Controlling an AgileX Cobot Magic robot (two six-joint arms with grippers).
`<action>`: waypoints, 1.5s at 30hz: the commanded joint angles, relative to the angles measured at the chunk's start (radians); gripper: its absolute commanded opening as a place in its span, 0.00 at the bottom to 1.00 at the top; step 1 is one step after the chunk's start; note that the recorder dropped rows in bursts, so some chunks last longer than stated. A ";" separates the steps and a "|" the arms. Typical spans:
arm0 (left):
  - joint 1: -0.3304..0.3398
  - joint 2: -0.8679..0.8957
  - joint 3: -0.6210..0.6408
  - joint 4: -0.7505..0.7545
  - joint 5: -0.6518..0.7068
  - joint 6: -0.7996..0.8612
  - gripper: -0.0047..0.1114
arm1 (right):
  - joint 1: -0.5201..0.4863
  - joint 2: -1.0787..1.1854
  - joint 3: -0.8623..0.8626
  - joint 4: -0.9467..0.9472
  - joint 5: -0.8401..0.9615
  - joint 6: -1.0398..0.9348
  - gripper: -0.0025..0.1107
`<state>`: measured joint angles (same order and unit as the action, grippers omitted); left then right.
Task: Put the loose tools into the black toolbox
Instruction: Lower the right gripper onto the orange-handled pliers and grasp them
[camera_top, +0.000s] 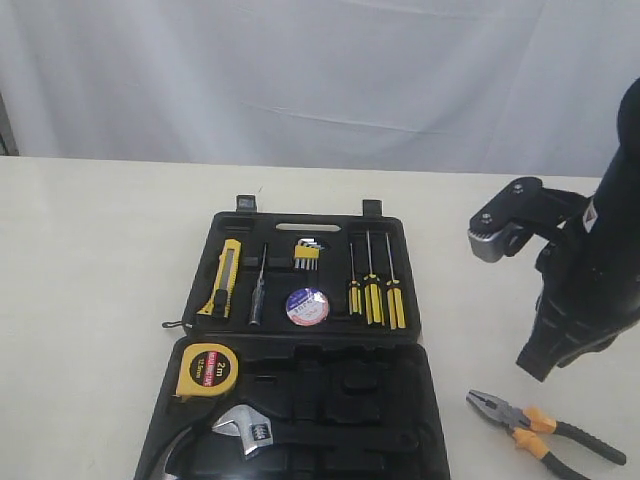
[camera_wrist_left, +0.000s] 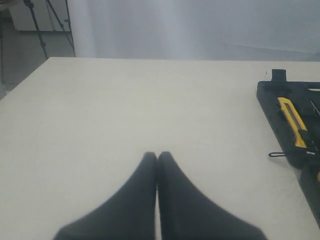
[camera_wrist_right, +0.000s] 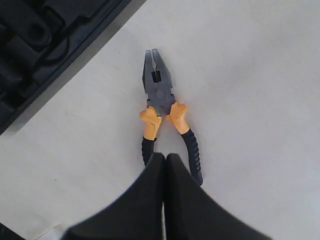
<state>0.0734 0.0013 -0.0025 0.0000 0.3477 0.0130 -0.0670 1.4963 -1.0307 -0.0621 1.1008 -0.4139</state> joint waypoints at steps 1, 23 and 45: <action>-0.005 -0.001 0.003 0.000 -0.005 -0.006 0.04 | -0.007 0.044 0.003 0.017 -0.001 -0.021 0.03; -0.005 -0.001 0.003 0.000 -0.005 -0.006 0.04 | -0.010 0.215 0.053 0.043 -0.152 -0.226 0.59; -0.005 -0.001 0.003 0.000 -0.005 -0.006 0.04 | -0.011 0.246 0.141 -0.030 -0.335 -0.246 0.68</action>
<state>0.0734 0.0013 -0.0025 0.0000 0.3477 0.0130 -0.0713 1.7378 -0.8940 -0.0716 0.7920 -0.6526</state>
